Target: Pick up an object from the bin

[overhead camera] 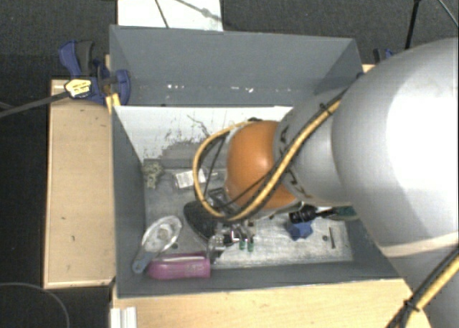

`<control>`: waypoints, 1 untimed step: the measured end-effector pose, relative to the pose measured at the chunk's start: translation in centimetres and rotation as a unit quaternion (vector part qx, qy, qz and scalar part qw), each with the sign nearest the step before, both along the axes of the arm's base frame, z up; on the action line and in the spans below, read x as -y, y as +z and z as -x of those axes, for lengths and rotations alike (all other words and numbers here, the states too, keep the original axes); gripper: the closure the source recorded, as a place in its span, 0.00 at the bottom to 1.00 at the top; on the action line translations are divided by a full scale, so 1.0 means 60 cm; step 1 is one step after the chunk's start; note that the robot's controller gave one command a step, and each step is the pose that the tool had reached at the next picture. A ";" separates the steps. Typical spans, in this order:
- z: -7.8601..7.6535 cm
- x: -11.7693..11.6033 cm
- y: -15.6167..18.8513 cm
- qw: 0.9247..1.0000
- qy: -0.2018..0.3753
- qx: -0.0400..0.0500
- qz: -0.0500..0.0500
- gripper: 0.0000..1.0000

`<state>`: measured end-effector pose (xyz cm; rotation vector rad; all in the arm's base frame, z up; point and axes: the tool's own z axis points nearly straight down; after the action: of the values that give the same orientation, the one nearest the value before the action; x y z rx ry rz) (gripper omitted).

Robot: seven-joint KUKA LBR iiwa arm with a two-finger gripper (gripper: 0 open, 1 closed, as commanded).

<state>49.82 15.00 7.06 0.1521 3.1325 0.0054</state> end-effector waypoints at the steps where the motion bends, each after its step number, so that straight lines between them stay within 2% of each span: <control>1: 0.000 0.003 0.001 1.000 0.000 -0.002 0.001 1.00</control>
Offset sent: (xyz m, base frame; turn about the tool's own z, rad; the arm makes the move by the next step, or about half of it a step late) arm 0.0000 0.0000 0.0000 0.0000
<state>49.80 14.79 7.11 0.1521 3.1373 0.0020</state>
